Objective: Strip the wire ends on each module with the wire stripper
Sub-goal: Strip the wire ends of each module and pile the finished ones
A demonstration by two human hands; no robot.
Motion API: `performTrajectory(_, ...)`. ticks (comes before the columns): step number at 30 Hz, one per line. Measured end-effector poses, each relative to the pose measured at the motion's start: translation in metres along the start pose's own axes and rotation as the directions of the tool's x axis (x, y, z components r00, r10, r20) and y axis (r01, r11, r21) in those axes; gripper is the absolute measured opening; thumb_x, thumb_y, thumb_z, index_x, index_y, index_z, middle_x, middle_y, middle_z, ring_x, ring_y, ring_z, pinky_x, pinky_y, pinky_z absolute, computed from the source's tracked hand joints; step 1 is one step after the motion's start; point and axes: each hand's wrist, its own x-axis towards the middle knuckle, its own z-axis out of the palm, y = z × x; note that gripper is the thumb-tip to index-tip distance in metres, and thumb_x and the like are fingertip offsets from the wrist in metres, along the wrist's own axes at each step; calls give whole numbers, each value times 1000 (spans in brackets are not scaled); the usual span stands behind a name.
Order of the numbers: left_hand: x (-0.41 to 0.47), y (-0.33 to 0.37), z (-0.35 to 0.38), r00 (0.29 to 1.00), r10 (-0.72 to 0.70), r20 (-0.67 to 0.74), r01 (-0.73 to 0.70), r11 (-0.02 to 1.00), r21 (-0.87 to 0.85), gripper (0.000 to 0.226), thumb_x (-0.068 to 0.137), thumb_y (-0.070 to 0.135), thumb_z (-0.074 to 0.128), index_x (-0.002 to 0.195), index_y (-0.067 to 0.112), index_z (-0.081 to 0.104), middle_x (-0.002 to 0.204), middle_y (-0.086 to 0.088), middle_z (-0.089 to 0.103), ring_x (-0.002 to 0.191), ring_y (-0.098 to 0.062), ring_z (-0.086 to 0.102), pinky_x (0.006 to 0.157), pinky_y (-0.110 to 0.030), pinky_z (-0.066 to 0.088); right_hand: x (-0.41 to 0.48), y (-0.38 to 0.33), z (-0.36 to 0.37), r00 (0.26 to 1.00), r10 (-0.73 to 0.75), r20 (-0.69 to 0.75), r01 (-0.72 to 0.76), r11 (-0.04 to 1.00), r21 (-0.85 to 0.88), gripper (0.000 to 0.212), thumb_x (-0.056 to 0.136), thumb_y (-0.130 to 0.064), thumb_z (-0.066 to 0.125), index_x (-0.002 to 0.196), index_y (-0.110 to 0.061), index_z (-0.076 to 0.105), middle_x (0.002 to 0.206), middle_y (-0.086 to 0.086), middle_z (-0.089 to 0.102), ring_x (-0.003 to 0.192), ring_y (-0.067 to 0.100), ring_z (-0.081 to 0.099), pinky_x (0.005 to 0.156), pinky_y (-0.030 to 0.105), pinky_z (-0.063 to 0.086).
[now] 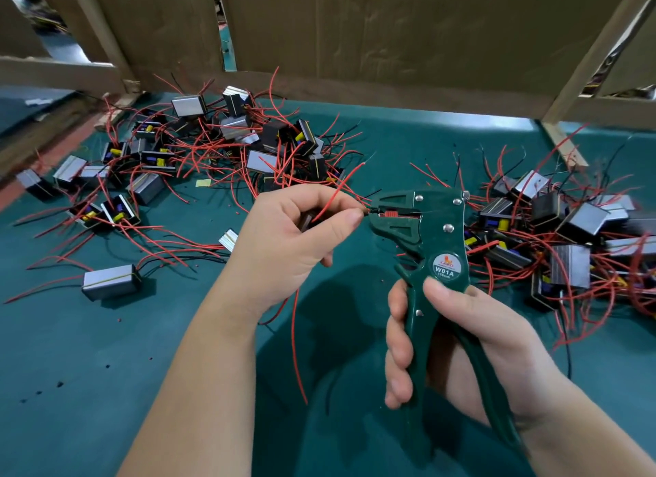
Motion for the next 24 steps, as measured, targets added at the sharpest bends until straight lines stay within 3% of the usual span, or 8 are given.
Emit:
performTrajectory(3,1,-3,-1,998,-60,-34,58,997,-59,12,82,28,65,72,24,67,55,7,57,44,-8,46,41,-17,38,2,4,8,986,-8,-168,13,1000,28,48,68,-54,77,75,-10,61,55,11,50,38,24,48,44,33,45)
performTrajectory(6,3,-7,3,982,-190,6,190,978,-91,29,84,46,60,83,19,71,61,6,61,53,-8,50,38,-19,38,7,3,9,947,-17,-321,38,997,60,41,75,-52,69,69,-13,57,51,7,42,32,19,37,40,26,39)
performTrajectory(9,3,-11,10,963,-269,34,268,963,16,37,87,49,48,91,19,70,63,10,60,56,-6,50,46,-19,43,10,1,5,958,-94,-270,125,987,101,32,76,-43,66,79,-11,64,69,14,57,50,27,52,52,37,50)
performTrajectory(12,5,-12,10,966,-257,-15,256,966,-41,32,101,33,41,95,26,71,70,11,59,63,-5,51,58,-15,43,11,2,2,964,-146,-220,171,981,96,44,63,-39,80,90,-7,69,106,25,63,65,34,58,64,46,53)
performTrajectory(15,4,-11,15,960,-279,-25,265,934,-242,31,101,28,41,98,28,72,75,8,60,66,-9,52,61,-20,44,9,8,4,988,-129,-85,138,983,119,58,60,-30,85,107,-1,66,102,27,54,67,38,59,67,49,52)
performTrajectory(17,1,-7,22,948,-313,48,308,876,-370,29,100,28,44,96,29,73,69,7,60,52,-9,51,48,-18,43,10,13,9,994,-107,-4,107,988,109,68,65,-26,83,119,6,58,100,28,51,68,38,58,70,50,49)
performTrajectory(20,1,-8,28,924,-370,96,381,868,-318,25,101,29,44,105,31,69,65,9,61,41,-7,47,40,-14,37,11,17,12,993,-121,-19,122,991,57,77,60,-24,86,122,10,54,97,32,52,67,37,56,68,51,47)
performTrajectory(24,8,-14,21,975,-216,-44,189,922,-338,22,96,28,46,112,24,61,87,6,68,78,-14,60,71,-28,45,8,13,5,954,-260,-146,265,964,10,72,55,-22,88,117,3,63,115,23,60,67,36,58,68,50,49)
